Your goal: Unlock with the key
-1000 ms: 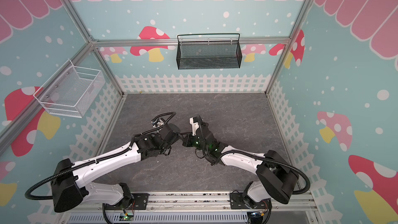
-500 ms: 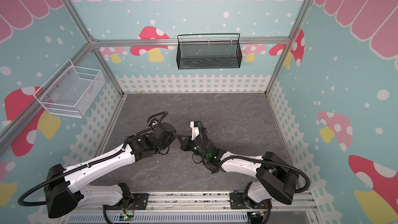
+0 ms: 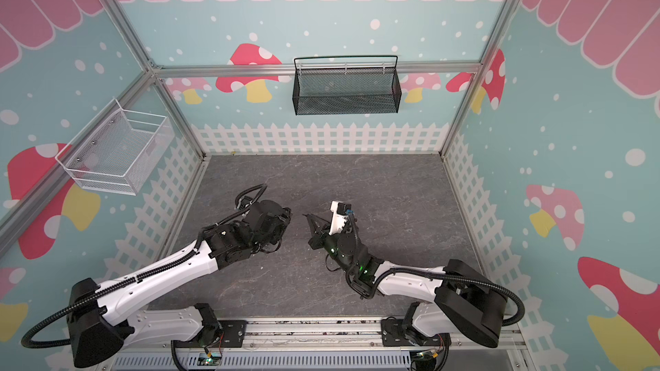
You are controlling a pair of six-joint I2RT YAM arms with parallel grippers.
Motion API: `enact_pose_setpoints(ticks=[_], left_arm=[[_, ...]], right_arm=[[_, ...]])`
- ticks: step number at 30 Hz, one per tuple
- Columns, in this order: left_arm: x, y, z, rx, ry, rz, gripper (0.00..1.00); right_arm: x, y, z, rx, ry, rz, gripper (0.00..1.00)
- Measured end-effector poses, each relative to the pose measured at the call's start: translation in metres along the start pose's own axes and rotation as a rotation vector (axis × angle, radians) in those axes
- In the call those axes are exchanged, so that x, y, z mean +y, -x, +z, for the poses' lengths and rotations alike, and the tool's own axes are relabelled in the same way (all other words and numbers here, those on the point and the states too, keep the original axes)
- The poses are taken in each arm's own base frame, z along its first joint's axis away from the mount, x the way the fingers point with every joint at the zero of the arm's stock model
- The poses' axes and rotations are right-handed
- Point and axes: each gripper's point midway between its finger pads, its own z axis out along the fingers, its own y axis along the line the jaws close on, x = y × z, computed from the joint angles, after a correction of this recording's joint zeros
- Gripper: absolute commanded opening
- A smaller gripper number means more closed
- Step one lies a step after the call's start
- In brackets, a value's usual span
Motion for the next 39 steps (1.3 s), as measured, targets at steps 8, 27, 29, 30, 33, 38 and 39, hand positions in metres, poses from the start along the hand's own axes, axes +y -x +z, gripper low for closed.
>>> enact_pose_setpoints(ticks=[8, 27, 29, 30, 33, 38, 39], left_arm=[[-0.004, 0.001, 0.0, -0.006, -0.023, -0.125, 0.0], [-0.001, -0.003, 0.012, 0.004, -0.087, -0.269, 0.0], [0.002, -0.003, 0.013, 0.004, -0.085, -0.274, 0.0], [0.003, -0.003, 0.013, 0.003, -0.086, -0.278, 0.0], [0.003, -0.001, 0.011, 0.002, -0.097, -0.294, 0.0], [0.001, 0.002, 0.008, -0.002, -0.121, -0.314, 0.0], [0.0, 0.002, 0.008, -0.001, -0.128, -0.317, 0.0]], right_arm=[[0.005, -0.005, 0.01, -0.05, 0.054, -0.103, 0.0], [0.011, -0.01, 0.025, -0.079, 0.075, -0.135, 0.0], [0.011, -0.011, 0.025, -0.079, 0.076, -0.134, 0.0], [0.011, -0.011, 0.025, -0.079, 0.076, -0.133, 0.0], [0.012, -0.011, 0.025, -0.081, 0.079, -0.13, 0.0], [0.013, -0.016, 0.021, -0.076, 0.081, -0.13, 0.0], [0.013, -0.016, 0.021, -0.075, 0.08, -0.13, 0.0]])
